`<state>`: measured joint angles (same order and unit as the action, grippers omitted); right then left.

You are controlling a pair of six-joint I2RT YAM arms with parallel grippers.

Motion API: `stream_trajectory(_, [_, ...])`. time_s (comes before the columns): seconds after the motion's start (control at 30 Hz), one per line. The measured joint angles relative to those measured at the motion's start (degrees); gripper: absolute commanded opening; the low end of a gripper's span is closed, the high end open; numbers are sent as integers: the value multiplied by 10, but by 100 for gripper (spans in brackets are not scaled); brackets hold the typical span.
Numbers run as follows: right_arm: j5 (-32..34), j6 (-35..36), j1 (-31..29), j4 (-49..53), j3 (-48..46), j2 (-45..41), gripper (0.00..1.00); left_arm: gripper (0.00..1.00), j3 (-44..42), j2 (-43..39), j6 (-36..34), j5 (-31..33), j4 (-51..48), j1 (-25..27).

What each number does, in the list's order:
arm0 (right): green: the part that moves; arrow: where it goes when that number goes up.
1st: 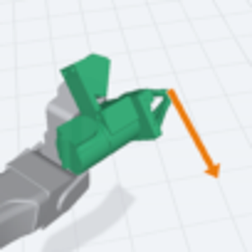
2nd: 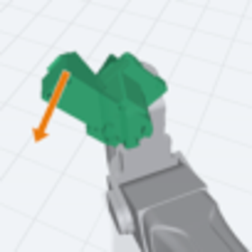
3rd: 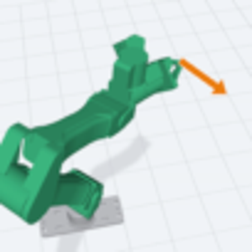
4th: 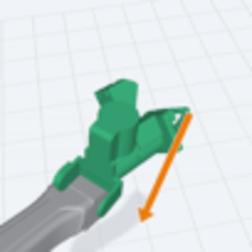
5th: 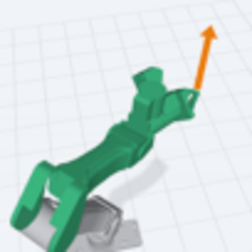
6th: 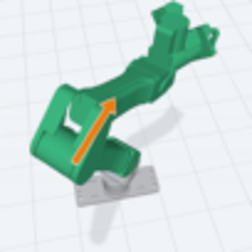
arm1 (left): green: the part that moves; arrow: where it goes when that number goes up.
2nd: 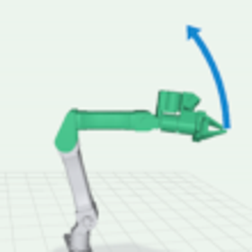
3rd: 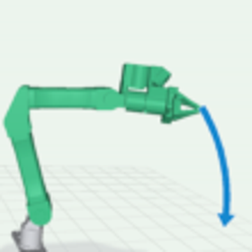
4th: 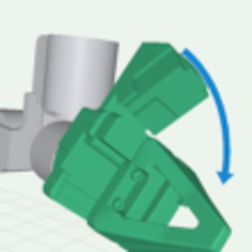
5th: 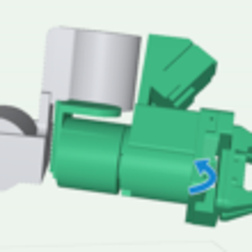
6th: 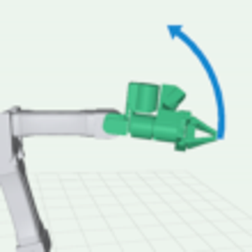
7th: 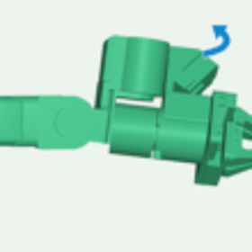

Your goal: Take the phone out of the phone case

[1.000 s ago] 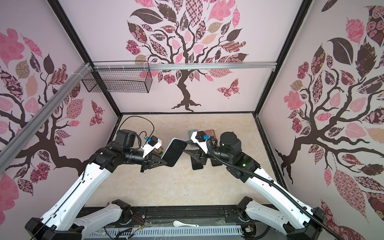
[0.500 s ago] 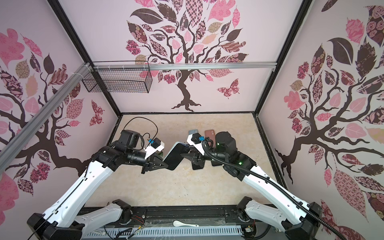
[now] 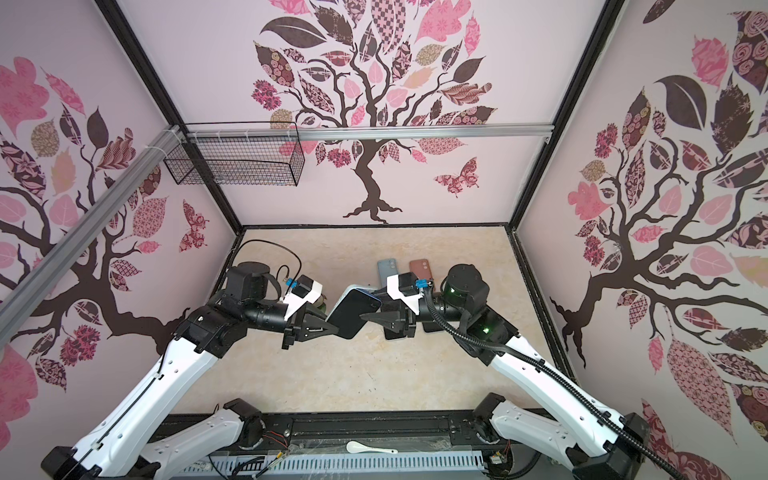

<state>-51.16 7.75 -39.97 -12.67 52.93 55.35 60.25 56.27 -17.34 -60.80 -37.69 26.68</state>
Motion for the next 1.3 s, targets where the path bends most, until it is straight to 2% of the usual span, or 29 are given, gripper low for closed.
stream_trajectory(0.2, [10, -90, 3, -133, -27, 16, 34, 0, -58, -14, 100, -15, 160, 1])
stream_trajectory(0.5, [47, -151, -6, -229, -28, 33, 30, 0, -108, -33, 207, 2, 345, 5])
stream_trajectory(0.6, [60, -168, -11, -262, -27, 42, 26, 0, -115, -34, 231, 7, 386, 8])
stream_trajectory(0.77, [74, -193, -15, -298, -22, 52, 21, 0, -122, -37, 250, 17, 429, 10])
stream_trajectory(1.03, [84, -206, -19, -295, -14, 54, 6, 0, -130, -49, 249, 40, 448, 11])
stream_trajectory(1.1, [86, -204, -19, -291, -14, 54, 0, 0, -131, -50, 249, 43, 448, 11])
stream_trajectory(1.2, [89, -193, -19, -279, -10, 53, 0, 0, -131, -51, 244, 52, 443, 11])
stream_trajectory(1.3, [91, -170, -19, -253, -10, 45, 0, 27, -131, -58, 240, 72, 421, 14])
